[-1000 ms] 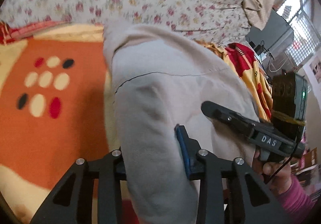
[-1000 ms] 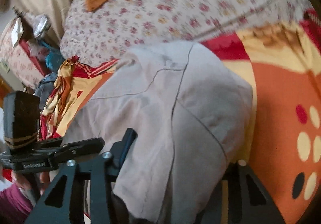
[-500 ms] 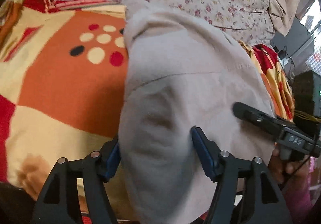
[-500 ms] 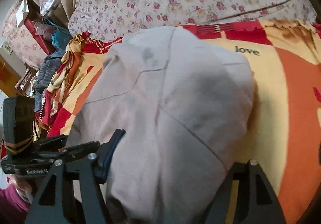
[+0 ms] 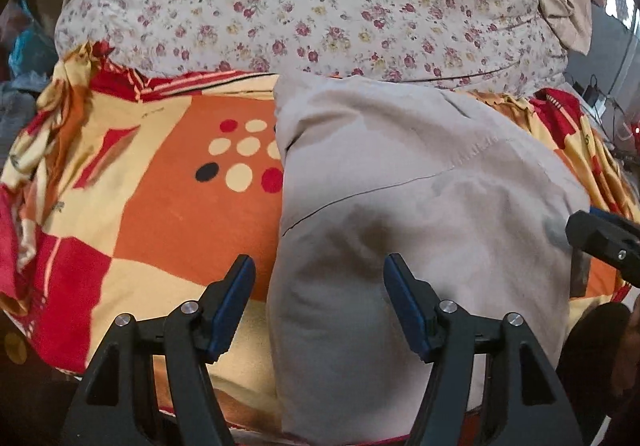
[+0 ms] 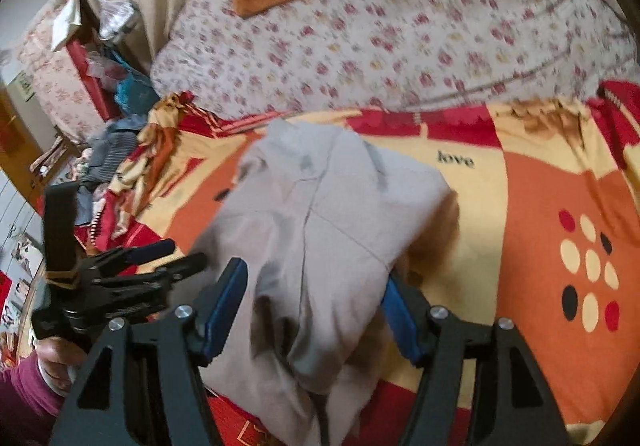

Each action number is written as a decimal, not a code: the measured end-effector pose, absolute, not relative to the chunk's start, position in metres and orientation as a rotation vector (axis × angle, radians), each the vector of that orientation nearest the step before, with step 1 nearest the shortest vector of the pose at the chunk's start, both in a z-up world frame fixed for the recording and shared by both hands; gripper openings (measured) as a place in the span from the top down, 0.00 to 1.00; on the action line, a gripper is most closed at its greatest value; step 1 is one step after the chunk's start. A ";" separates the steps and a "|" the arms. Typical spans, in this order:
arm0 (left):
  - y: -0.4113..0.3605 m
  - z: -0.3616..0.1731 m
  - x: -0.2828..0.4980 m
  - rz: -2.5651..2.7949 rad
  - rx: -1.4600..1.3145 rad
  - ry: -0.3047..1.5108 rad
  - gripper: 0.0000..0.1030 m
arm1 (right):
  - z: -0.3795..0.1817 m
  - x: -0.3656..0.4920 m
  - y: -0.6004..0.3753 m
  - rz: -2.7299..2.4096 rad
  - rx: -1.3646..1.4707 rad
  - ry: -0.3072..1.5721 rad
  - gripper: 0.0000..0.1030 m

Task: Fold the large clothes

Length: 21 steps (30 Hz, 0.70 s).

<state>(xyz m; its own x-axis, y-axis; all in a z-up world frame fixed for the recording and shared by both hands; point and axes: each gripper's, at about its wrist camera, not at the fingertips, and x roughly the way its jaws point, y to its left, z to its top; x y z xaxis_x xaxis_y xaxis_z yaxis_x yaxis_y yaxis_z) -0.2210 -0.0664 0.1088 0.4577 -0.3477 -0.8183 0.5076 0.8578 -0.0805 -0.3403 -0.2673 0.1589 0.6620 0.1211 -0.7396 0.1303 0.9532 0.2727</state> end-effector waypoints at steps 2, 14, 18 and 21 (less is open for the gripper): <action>-0.067 0.112 -0.224 -0.530 0.190 0.953 0.39 | 0.164 -0.339 -0.260 -0.006 0.290 0.842 0.33; -0.062 0.118 -0.230 -0.502 0.179 0.929 0.39 | 0.204 -0.357 -0.237 -0.034 0.179 0.724 0.29; -0.063 0.118 -0.230 -0.500 0.178 0.930 0.39 | 0.202 -0.345 -0.230 -0.021 0.127 0.749 0.26; -0.064 0.117 -0.230 -0.497 0.182 0.935 0.39 | 0.180 -0.324 -0.221 -0.012 0.083 0.813 0.27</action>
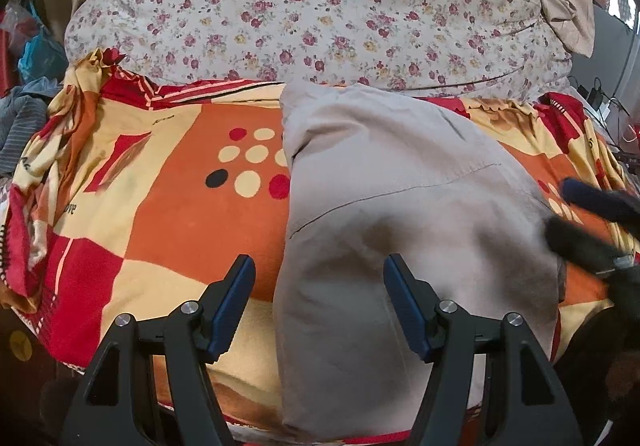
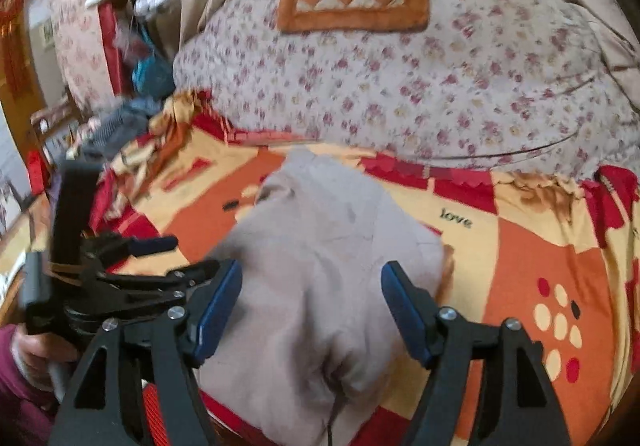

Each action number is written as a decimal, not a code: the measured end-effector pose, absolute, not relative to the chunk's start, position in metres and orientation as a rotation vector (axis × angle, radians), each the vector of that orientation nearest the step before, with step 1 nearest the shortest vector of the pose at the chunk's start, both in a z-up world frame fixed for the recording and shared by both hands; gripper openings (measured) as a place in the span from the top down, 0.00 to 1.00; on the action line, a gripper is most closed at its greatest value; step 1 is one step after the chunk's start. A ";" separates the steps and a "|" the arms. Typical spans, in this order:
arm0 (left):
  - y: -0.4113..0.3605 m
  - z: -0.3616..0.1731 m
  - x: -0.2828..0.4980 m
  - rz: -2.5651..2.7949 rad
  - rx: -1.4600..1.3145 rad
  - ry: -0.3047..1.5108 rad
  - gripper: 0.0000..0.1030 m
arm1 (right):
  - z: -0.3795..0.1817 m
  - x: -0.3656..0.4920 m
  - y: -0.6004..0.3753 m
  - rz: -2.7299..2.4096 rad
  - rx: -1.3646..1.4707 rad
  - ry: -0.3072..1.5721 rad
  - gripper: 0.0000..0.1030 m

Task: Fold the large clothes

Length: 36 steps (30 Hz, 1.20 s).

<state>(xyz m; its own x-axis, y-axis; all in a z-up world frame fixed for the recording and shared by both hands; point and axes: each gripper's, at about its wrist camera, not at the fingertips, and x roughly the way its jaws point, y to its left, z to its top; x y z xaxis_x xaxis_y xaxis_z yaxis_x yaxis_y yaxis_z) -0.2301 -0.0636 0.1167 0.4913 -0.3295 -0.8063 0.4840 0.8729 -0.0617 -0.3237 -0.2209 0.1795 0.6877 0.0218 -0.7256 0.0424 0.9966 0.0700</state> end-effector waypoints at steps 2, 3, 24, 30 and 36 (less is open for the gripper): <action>-0.064 0.115 -0.230 -0.491 0.189 0.938 0.39 | 0.161 -0.310 -0.217 -0.025 0.053 0.854 0.27; -0.063 0.115 -0.230 -0.489 0.191 0.937 0.39 | 0.151 -0.305 -0.217 -0.037 0.040 0.875 0.28; -0.062 0.124 -0.233 -0.446 0.172 0.877 0.39 | 0.129 -0.315 -0.235 -0.178 0.099 0.926 0.30; -0.061 0.136 -0.236 -0.433 0.165 0.838 0.39 | 0.144 -0.323 -0.236 -0.219 0.136 0.904 0.22; -0.067 0.139 -0.241 -0.430 0.188 0.815 0.39 | 0.148 -0.324 -0.236 -0.239 0.168 0.892 0.19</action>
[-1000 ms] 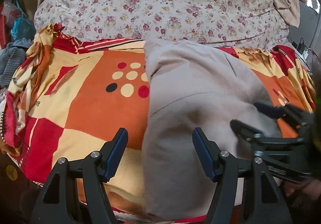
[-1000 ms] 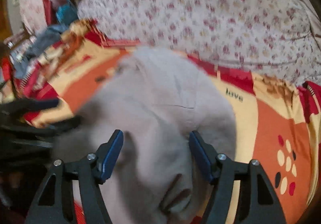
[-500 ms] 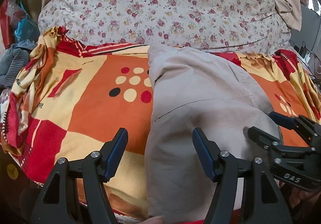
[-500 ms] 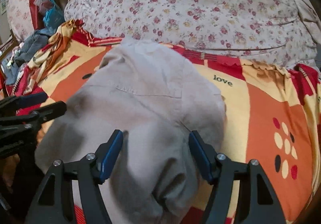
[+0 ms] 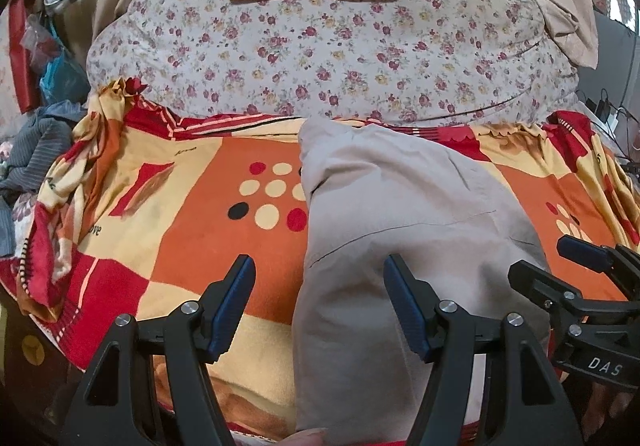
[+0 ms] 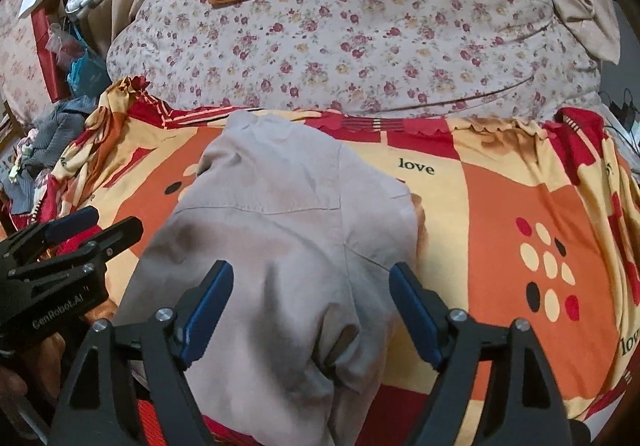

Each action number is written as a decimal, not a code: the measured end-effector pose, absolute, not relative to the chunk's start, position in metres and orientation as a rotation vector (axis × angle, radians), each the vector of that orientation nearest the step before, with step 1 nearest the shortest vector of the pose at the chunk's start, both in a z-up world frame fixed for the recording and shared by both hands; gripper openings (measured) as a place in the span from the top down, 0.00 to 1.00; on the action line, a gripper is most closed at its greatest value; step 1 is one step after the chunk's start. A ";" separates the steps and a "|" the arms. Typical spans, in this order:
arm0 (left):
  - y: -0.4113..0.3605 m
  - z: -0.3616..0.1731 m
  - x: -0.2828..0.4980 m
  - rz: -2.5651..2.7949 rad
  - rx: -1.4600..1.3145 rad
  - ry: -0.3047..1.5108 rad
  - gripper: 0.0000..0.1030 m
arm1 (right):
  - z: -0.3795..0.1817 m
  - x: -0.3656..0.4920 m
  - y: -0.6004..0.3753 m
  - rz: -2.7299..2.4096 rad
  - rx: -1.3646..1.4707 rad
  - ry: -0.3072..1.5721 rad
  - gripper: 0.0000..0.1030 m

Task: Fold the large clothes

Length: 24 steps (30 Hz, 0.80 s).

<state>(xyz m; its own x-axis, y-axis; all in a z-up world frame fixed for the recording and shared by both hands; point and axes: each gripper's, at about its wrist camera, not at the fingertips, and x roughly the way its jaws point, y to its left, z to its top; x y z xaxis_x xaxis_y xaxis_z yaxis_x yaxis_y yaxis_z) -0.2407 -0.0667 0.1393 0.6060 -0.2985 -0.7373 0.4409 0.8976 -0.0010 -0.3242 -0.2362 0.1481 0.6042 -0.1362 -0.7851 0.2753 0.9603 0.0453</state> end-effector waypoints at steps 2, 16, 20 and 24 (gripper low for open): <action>-0.068 0.139 -0.241 -0.427 0.194 0.809 0.39 | 0.147 -0.324 -0.237 -0.241 0.176 0.896 0.18; -0.068 0.134 -0.236 -0.411 0.197 0.804 0.39 | 0.139 -0.319 -0.244 -0.259 0.224 0.906 0.18; -0.066 0.132 -0.234 -0.409 0.189 0.805 0.39 | 0.138 -0.319 -0.244 -0.260 0.226 0.906 0.18; -0.065 0.130 -0.233 -0.406 0.186 0.809 0.39 | 0.138 -0.319 -0.244 -0.260 0.227 0.905 0.18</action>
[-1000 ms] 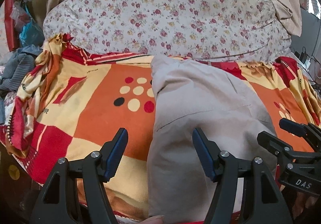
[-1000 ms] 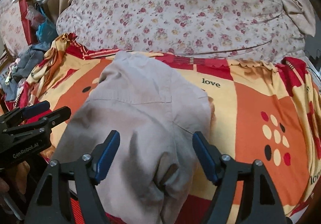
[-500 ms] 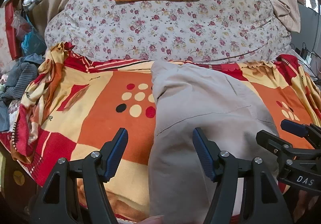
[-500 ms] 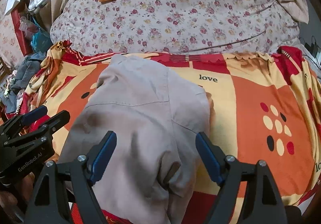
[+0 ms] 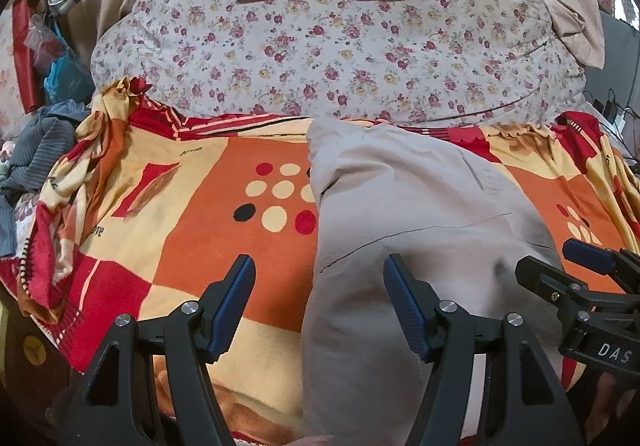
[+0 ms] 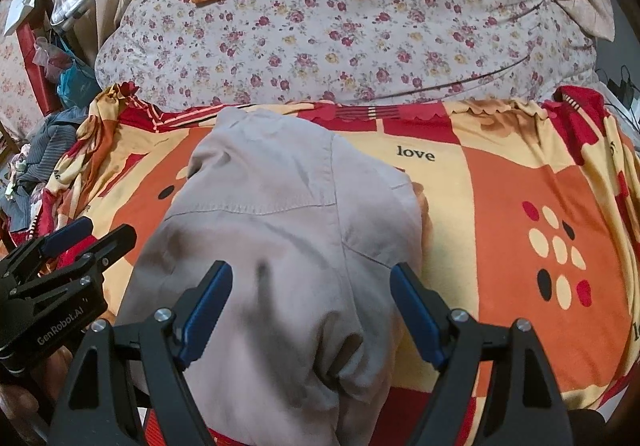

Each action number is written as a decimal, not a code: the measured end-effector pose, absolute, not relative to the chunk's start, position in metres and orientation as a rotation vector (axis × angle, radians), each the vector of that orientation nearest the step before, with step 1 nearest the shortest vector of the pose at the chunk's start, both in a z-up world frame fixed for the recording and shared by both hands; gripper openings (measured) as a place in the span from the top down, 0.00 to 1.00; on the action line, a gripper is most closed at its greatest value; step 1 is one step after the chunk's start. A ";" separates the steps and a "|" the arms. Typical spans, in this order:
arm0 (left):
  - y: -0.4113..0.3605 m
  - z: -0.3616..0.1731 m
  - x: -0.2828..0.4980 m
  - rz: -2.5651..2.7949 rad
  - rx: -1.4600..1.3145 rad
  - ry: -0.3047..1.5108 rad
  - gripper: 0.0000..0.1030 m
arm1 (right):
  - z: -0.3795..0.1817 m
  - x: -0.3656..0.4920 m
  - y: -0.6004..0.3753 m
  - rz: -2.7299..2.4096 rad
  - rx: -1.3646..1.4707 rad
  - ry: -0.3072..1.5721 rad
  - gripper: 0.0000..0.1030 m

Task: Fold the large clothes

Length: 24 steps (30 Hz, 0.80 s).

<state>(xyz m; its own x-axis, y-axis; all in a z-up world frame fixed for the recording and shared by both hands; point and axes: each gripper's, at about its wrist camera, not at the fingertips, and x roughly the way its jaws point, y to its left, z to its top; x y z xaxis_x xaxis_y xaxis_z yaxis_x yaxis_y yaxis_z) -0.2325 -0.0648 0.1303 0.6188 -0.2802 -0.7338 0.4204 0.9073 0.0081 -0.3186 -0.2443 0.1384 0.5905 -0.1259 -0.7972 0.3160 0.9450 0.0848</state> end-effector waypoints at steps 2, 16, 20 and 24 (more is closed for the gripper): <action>-0.064 0.129 -0.231 -0.406 0.185 0.810 0.39 | 0.138 -0.318 -0.245 -0.261 0.229 0.905 0.18; -0.063 0.124 -0.223 -0.404 0.183 0.819 0.39 | 0.133 -0.305 -0.245 -0.266 0.233 0.919 0.18; -0.063 0.123 -0.222 -0.405 0.183 0.822 0.39 | 0.132 -0.303 -0.245 -0.269 0.240 0.922 0.18; -0.062 0.121 -0.217 -0.405 0.183 0.825 0.39 | 0.130 -0.300 -0.245 -0.270 0.238 0.927 0.18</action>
<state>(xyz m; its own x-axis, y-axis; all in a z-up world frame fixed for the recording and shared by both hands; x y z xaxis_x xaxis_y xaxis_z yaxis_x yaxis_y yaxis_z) -0.2170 -0.0616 0.1208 0.6073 -0.2782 -0.7442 0.4187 0.9081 0.0022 -0.2997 -0.2448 0.1299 0.5711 -0.1266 -0.8111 0.3293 0.9404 0.0851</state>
